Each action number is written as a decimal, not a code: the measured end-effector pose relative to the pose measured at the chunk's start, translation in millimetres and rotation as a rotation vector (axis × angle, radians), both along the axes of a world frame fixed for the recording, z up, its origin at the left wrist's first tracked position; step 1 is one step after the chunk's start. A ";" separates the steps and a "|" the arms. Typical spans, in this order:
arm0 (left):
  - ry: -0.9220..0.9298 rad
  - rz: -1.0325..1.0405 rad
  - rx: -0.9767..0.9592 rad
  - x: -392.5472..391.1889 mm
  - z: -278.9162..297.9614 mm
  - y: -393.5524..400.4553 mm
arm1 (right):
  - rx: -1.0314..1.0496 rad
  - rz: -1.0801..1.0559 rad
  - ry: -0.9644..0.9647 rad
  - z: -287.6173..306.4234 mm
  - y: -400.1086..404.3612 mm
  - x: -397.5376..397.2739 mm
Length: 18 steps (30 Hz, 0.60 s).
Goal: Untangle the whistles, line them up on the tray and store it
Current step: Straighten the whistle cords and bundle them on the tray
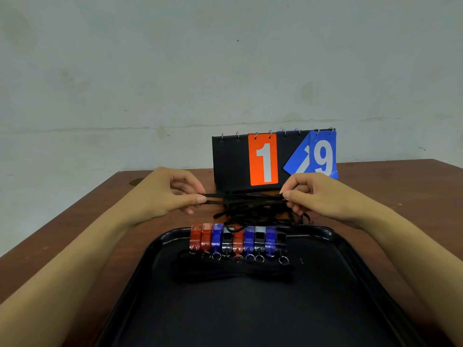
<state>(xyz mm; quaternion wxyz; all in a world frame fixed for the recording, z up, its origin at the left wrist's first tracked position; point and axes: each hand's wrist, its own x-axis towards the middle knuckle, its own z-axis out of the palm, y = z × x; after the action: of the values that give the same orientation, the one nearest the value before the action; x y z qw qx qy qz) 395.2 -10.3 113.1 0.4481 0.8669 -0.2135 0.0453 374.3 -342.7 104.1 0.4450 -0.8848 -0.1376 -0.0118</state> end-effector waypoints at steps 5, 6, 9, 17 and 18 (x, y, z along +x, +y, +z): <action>0.001 -0.057 0.004 0.4 6.6 7.1 | -0.019 0.053 0.015 3.2 -2.1 -3.6; 0.025 -0.074 -0.018 -0.6 8.0 7.7 | -0.027 0.064 0.015 4.0 -3.5 -4.5; 0.090 -0.121 -0.025 -3.3 10.1 9.7 | -0.079 0.107 0.042 6.1 -6.7 -6.6; 0.402 -0.312 0.216 -12.9 17.3 17.2 | -0.178 0.314 0.169 11.2 -7.0 -16.5; 0.405 -0.312 0.254 -14.3 17.5 16.4 | -0.188 0.335 0.184 12.1 -7.3 -17.8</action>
<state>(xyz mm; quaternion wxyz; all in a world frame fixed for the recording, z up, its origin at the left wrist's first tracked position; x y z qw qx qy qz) 380.9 6.0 130.6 0.3710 0.8642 -0.2544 -0.2255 356.6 -350.0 116.3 0.3667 -0.8846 -0.2420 0.1563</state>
